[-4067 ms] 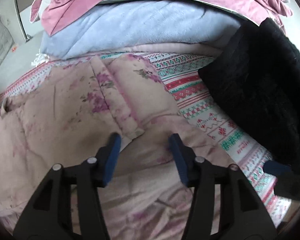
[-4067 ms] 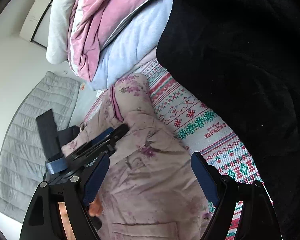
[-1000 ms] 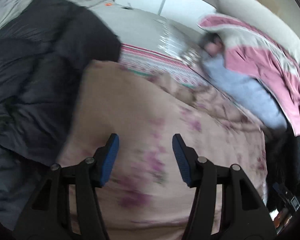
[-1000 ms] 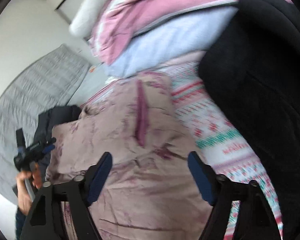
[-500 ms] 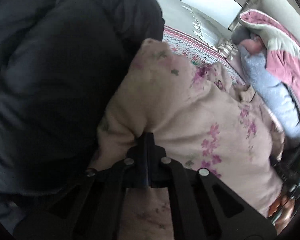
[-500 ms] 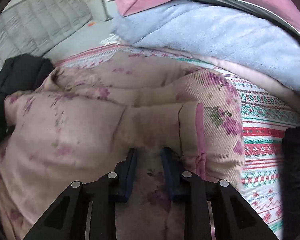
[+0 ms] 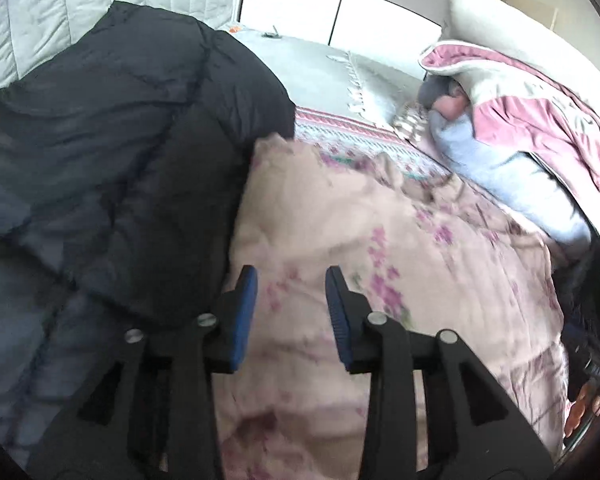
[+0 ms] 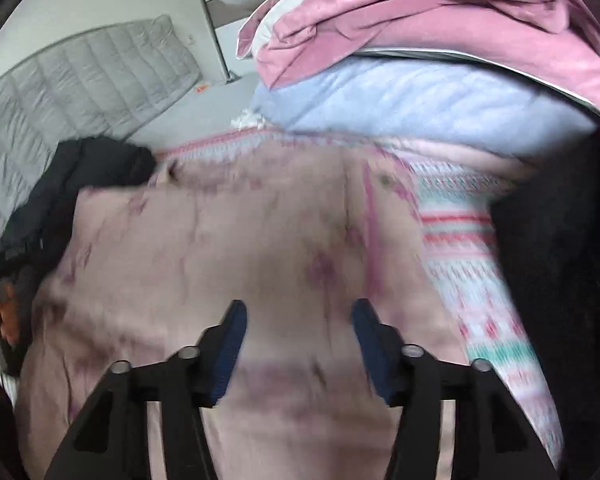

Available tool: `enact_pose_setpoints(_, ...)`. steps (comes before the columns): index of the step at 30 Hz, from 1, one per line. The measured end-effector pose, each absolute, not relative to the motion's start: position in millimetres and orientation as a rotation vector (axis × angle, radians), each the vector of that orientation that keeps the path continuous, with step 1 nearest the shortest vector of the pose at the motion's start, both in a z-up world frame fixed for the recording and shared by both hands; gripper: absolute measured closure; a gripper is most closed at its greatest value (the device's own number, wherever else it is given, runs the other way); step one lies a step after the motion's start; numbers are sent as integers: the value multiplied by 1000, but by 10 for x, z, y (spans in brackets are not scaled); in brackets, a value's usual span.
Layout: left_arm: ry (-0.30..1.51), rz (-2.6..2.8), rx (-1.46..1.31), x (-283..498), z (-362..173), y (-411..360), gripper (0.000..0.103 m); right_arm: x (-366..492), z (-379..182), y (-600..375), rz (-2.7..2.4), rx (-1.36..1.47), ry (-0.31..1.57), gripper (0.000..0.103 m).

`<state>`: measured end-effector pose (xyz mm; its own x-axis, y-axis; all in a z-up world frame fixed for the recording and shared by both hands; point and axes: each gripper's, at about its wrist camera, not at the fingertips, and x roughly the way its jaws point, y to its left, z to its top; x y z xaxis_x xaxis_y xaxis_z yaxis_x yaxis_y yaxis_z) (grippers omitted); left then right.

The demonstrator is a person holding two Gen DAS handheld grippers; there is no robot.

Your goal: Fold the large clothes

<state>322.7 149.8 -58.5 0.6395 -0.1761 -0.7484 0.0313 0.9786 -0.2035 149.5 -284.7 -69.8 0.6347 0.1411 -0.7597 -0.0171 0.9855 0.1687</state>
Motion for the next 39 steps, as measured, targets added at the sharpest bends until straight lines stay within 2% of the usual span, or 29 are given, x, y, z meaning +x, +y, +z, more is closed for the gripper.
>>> enact_pose_setpoints(5,1033,-122,-200,3263,-1061,1446,66,1510,-1286,-2909,39,159,1054,45)
enact_pose_setpoints(8,1011,-150,-219,3266,-1183,1501,66,1542,-1302,-2831,18,100,1028,42)
enact_pose_setpoints(14,986,-133,-157,2955,-946,1446,66,1289,-1153,-2868,16,140,1026,41)
enact_pose_setpoints(16,987,-126,-130,2773,-852,1432,62,1126,-1037,-2929,36,171,1020,41)
enact_pose_setpoints(18,1008,-120,-145,2590,-866,1482,52,901,-918,-2980,48,159,993,41)
enact_pose_setpoints(19,1013,-120,-157,2518,-896,1516,52,824,-895,-2984,49,151,990,41)
enact_pose_setpoints(24,1060,-105,-23,2259,-1328,1503,52,643,-1288,-2937,42,160,1116,41)
enact_pose_setpoints(27,1030,-76,67,2146,-1281,1394,52,523,-1252,-2796,14,40,1096,41)
enact_pose_setpoints(32,1041,-89,-48,1565,-960,1586,52,-97,-1076,-3156,-14,209,1071,40)
enact_pose_setpoints(34,1059,-57,-105,1268,-932,1785,52,-437,-1075,-3301,-18,303,1036,40)
enact_pose_setpoints(37,1060,-7,-240,808,-951,2165,52,-929,-1087,-3476,-41,442,983,33)
enact_pose_setpoints(39,1046,13,-335,492,-992,2378,51,-1217,-1163,-3621,-35,632,956,33)
